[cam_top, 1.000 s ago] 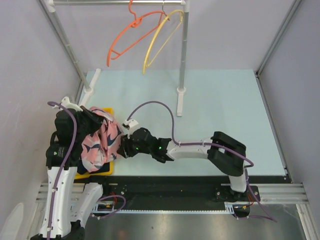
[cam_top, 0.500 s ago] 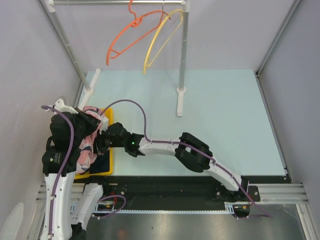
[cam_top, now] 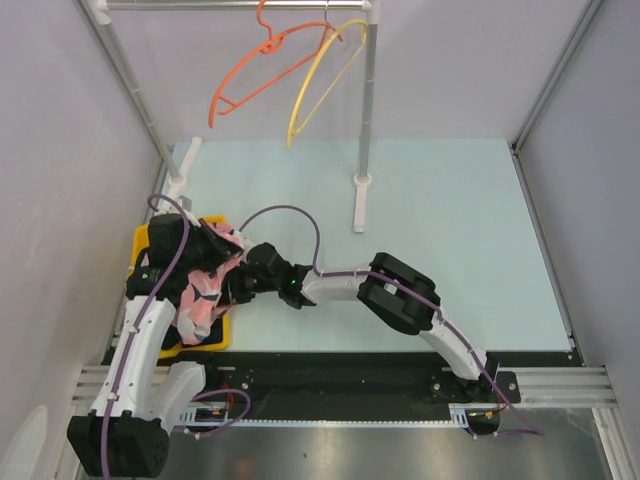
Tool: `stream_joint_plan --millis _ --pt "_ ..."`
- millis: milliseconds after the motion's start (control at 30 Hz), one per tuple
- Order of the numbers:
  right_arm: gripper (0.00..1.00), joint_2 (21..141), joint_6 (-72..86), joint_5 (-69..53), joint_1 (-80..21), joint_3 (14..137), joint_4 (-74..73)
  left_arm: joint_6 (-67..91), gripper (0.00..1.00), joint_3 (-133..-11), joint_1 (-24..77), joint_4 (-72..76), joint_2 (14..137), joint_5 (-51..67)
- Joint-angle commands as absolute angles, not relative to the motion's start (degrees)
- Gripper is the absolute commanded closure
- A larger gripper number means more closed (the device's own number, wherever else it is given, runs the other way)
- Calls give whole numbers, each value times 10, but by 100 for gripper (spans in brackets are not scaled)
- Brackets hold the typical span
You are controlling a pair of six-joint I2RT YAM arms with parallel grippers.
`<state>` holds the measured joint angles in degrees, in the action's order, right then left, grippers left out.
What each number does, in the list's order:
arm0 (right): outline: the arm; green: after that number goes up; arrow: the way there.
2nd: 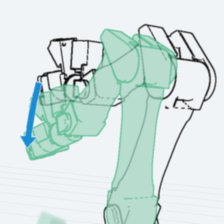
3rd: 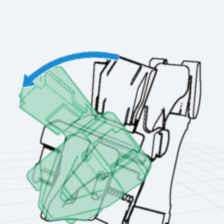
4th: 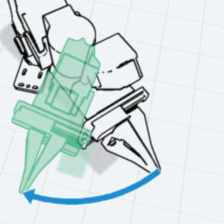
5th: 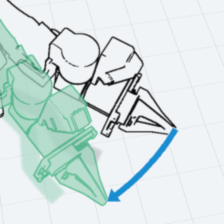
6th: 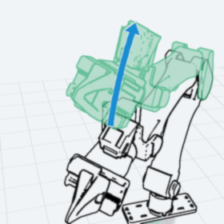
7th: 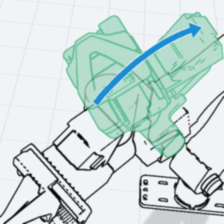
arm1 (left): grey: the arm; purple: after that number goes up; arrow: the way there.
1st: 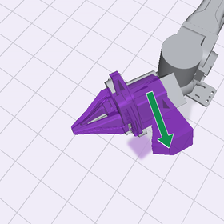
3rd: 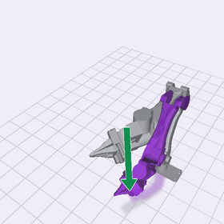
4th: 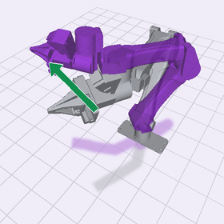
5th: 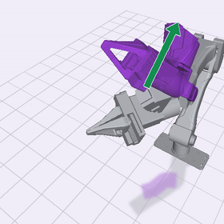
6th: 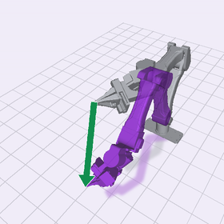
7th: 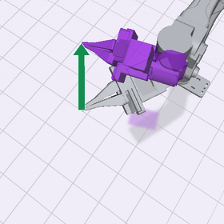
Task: Remove the shorts from the hanger
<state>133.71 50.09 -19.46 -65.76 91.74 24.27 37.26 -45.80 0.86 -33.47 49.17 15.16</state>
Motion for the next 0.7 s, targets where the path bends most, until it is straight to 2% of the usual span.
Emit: stream_joint_plan --millis 0,100,233,367,533,667 --pt "69 1296 442 -195 -671 881 152 368 100 -440 -42 -297 494 206" --pt "65 1274 415 -185 -682 881 128 369 100 -433 -85 -308 489 226" --pt "57 1252 416 -173 -684 882 96 367 100 -430 -150 -346 470 193" --pt "39 1233 415 -176 -681 881 62 382 100 -432 -199 -367 490 147" --pt "22 1193 383 -150 -693 875 -11 410 100 -433 -269 -370 549 137" --pt "16 1150 361 -121 -700 860 -59 424 100 -404 -292 -317 595 148"
